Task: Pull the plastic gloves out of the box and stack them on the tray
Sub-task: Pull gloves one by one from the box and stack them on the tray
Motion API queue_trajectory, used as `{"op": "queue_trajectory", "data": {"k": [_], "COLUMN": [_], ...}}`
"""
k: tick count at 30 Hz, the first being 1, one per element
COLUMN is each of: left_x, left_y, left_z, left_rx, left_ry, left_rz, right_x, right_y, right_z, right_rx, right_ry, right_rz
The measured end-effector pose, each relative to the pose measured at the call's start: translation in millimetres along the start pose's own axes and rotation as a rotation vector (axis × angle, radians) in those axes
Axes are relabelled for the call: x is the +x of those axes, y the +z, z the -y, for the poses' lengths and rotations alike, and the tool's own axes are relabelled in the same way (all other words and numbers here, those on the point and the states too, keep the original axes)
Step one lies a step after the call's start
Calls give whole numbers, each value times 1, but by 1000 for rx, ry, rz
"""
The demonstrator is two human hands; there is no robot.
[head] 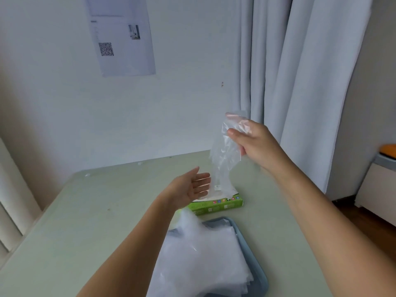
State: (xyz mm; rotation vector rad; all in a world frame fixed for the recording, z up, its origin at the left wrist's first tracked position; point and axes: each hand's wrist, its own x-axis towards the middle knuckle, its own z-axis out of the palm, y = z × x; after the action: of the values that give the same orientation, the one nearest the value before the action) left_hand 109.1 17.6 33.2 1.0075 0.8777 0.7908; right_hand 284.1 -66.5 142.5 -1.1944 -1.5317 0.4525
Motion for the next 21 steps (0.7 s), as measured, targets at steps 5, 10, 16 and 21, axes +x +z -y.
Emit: {"op": "queue_trajectory", "data": {"k": [5,10,16,21], "left_x": [-42,-66,-88,-107], "left_y": [35,61,61,55], "left_z": [21,49,62,65], "left_rx": [-169,-315,-658,-802], "left_ry": [2,97,236,291], "left_rz": [294,341,520,488], "right_x": [-26,-45,-57,-67], "right_y": [1,9,16,28], "right_z": [31,53,71,80], "right_rx": [151,211,126,235], "right_ry": [9,73,62,32], "right_rz": [128,289,385,443]}}
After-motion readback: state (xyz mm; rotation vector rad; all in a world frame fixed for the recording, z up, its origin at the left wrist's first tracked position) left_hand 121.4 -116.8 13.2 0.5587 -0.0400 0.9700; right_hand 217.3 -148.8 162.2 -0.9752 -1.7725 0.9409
